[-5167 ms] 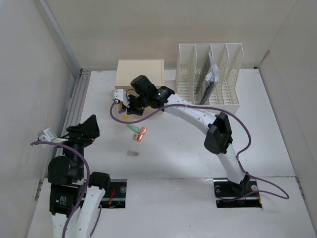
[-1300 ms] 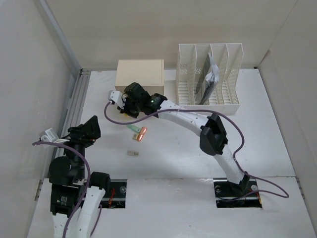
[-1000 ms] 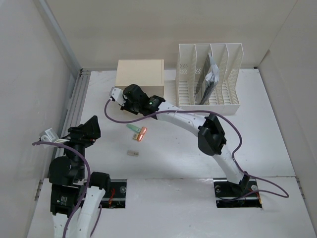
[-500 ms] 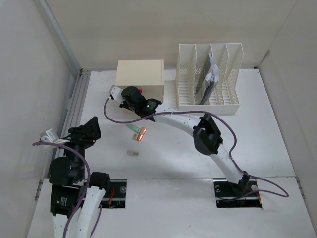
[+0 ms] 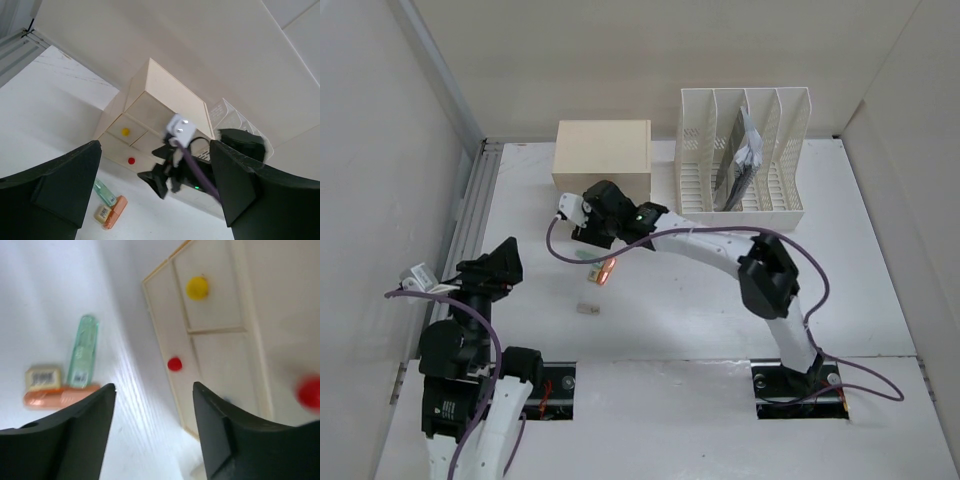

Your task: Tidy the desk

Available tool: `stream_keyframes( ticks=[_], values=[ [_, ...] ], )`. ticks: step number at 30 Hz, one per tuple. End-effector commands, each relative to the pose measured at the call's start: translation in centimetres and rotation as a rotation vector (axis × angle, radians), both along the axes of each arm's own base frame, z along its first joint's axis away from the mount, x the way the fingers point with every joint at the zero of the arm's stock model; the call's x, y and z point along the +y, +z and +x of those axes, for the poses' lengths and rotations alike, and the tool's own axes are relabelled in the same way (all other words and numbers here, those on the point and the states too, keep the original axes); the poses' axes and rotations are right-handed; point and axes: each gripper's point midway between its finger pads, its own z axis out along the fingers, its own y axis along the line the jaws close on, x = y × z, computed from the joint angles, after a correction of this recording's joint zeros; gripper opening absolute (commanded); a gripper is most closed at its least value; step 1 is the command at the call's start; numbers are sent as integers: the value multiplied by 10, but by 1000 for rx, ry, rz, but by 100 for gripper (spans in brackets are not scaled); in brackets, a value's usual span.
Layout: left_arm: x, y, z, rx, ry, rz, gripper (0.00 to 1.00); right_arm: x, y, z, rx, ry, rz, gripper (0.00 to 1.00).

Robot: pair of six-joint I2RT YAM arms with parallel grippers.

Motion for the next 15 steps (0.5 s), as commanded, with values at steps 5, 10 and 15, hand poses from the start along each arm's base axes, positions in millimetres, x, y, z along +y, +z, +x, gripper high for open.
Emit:
stream_keyframes(
  ticks=[5, 10, 15],
  values=[
    [-36, -21, 29, 4, -168, -33, 78, -78, 141, -24, -256, -103, 146, 69],
    [-86, -73, 73, 126, -397, -64, 28, -129, 175, -18, -291, -172, 218, 2],
    [-112, -108, 103, 130, -513, -106, 56, -160, 217, -13, -163, -96, 456, 41]
  ],
)
